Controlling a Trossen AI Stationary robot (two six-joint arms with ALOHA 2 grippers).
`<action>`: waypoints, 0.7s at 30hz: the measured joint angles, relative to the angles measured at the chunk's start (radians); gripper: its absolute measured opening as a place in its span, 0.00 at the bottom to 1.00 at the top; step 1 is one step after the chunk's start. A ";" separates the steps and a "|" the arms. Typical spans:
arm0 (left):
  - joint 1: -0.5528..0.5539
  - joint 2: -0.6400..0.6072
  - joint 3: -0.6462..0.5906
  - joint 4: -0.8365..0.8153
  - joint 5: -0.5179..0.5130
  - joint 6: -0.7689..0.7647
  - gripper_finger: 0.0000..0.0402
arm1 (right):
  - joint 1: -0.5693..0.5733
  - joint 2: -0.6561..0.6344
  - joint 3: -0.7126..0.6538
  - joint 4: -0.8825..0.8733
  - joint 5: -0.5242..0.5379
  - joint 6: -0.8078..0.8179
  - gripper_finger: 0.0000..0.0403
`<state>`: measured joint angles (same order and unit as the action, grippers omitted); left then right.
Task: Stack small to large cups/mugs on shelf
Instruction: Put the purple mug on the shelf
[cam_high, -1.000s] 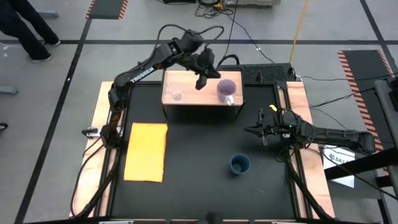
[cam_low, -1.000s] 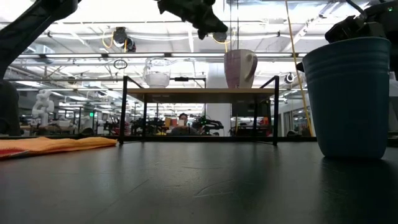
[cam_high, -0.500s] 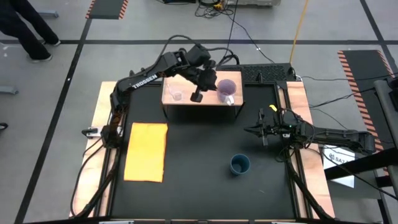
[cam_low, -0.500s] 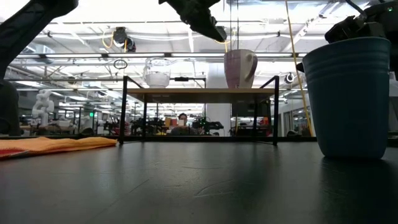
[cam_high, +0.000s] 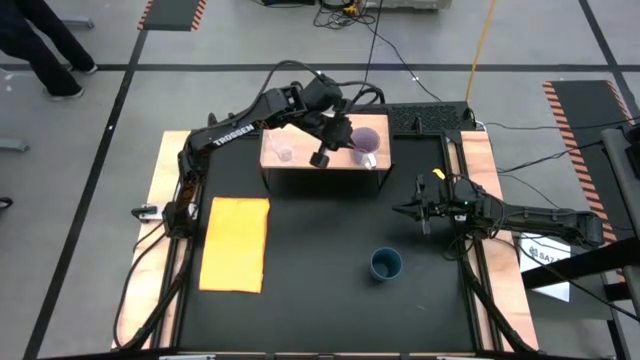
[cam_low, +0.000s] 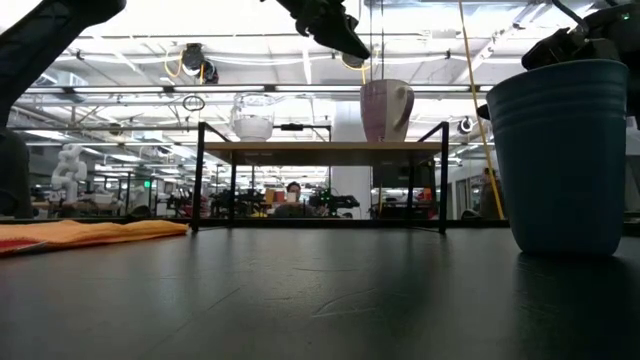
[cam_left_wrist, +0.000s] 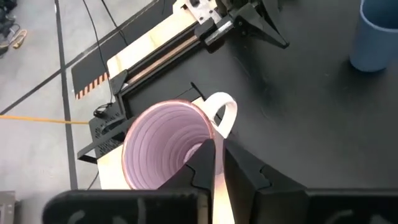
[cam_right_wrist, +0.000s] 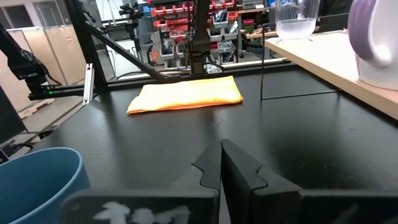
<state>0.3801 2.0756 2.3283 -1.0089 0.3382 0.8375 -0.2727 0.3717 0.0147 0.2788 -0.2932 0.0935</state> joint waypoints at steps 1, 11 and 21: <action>0.000 0.000 0.000 0.009 0.000 -0.009 0.10 | 0.000 0.000 0.000 0.000 0.000 0.000 0.00; 0.002 0.000 0.000 0.018 0.011 -0.036 0.37 | 0.000 0.000 0.000 0.000 0.000 0.011 0.00; 0.002 0.000 0.000 0.018 0.072 -0.013 0.46 | 0.000 0.000 0.000 0.000 0.002 0.011 0.00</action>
<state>0.3817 2.0754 2.3280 -0.9905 0.4107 0.8247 -0.2727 0.3717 0.0147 0.2787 -0.2916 0.1047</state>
